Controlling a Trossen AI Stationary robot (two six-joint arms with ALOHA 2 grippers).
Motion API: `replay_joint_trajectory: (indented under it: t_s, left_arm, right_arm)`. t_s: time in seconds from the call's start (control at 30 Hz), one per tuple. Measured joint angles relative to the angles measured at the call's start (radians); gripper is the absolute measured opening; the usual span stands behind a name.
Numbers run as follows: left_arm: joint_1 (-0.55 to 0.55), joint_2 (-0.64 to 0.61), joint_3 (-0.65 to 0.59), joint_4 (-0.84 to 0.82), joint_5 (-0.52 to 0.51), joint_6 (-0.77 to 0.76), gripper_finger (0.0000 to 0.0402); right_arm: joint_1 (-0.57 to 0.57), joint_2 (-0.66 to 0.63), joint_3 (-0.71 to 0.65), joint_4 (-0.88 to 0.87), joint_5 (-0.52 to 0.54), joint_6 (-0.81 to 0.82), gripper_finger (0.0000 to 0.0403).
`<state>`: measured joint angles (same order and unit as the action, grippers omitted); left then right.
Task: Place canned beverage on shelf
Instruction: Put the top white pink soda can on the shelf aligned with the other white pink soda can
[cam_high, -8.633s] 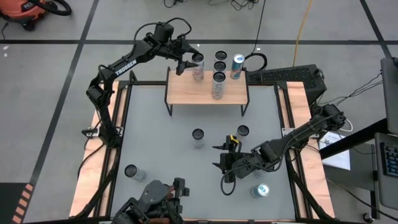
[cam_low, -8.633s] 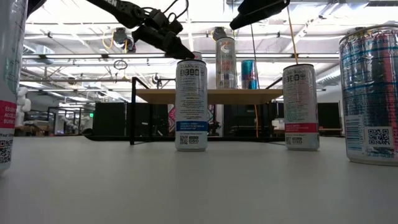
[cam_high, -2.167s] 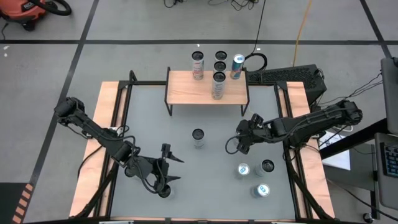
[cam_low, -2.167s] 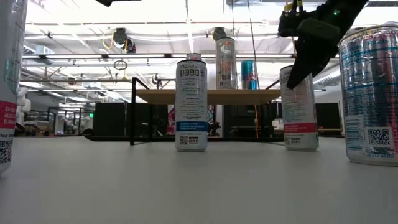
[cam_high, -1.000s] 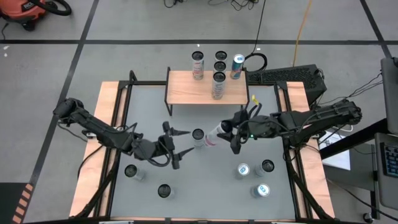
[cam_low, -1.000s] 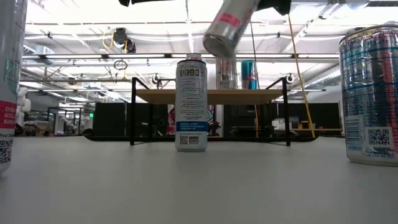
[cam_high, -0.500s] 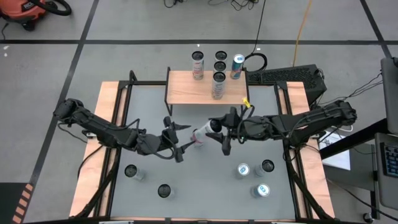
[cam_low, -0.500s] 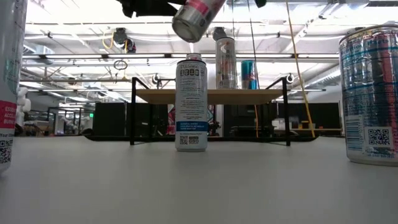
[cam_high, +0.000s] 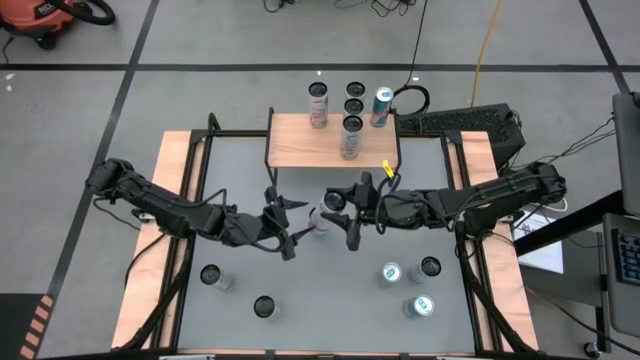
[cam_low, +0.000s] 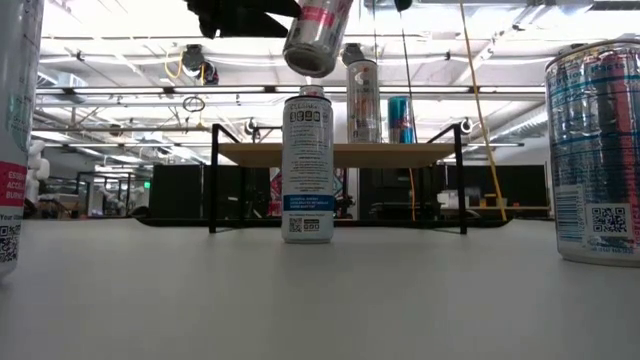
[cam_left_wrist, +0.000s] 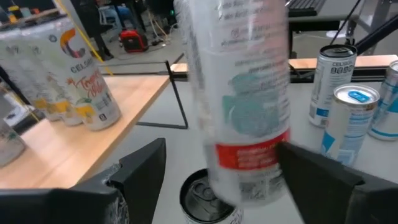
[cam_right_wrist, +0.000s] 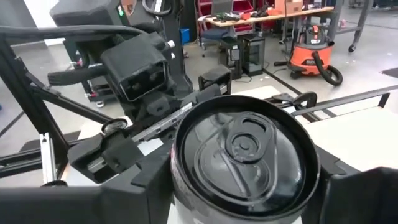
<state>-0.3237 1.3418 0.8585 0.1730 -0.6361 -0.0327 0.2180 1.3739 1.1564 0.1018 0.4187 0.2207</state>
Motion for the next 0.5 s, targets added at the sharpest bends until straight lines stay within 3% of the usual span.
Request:
replay_joint_trajectory:
  t_s: [0.13, 0.5]
  left_arm:
    - [-0.003, 0.000, 0.000, -0.004, 0.056, -0.015, 0.0300]
    - [0.016, -0.002, 0.000, 0.009, 0.063, -0.041, 0.0300]
  right_arm:
    - [0.000, 0.000, 0.000, 0.017, 0.001, -0.011, 0.0201]
    - [0.000, 0.009, 0.000, 0.116, 0.004, -0.083, 0.0199]
